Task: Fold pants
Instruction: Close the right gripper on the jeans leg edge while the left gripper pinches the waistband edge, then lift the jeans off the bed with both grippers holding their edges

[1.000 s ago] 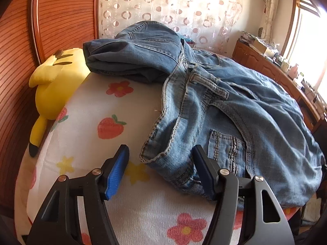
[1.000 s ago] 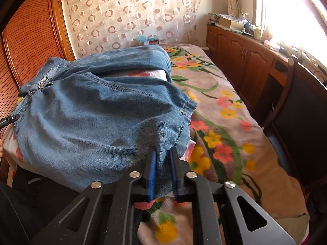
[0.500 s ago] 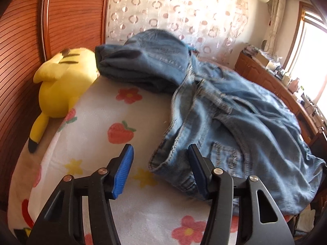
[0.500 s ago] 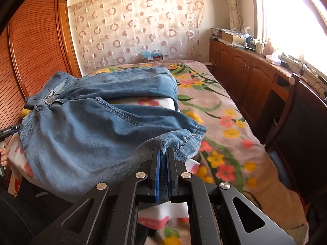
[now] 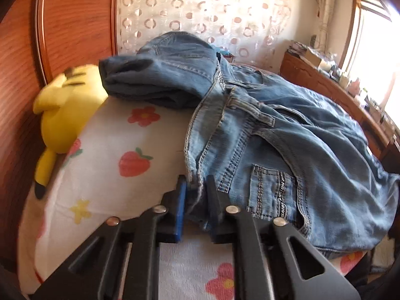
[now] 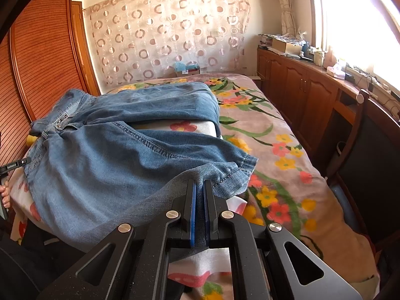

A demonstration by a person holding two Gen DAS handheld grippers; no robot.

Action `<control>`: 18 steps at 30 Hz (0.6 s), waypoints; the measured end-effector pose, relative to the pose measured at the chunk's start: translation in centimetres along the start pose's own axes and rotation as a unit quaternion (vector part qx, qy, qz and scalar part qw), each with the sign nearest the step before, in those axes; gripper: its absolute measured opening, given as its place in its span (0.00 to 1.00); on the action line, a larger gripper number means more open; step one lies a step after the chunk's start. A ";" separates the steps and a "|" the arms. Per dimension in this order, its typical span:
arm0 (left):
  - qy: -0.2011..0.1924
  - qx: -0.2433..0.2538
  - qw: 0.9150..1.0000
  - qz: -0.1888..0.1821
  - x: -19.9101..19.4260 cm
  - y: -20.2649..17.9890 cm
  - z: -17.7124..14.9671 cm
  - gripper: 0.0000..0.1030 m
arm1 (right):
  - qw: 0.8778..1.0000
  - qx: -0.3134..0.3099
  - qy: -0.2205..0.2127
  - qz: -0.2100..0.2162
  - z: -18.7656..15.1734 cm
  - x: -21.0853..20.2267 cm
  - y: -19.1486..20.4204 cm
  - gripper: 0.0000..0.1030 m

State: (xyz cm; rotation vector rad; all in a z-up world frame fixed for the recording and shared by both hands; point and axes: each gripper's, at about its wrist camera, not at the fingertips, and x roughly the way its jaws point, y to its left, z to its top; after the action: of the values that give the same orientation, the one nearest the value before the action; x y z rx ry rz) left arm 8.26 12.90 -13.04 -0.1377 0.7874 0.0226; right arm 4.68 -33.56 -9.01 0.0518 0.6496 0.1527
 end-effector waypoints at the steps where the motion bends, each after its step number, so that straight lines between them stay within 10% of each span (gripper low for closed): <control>1: 0.000 0.006 1.000 0.002 -0.3 -0.2 0.0 0.14 | 1.000 0.001 -0.002 0.000 0.1 0.0 0.0 0.05; 18: -0.103 0.038 0.994 -0.010 -12.4 -2.5 2.3 0.09 | 0.996 -0.007 -0.089 0.000 4.5 -4.7 -0.3 0.03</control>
State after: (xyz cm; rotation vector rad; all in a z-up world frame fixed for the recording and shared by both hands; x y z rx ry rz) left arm 1.33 11.17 -2.38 -0.0704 0.5798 -0.0121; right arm 3.77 -34.57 -2.61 0.0515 0.4705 0.1513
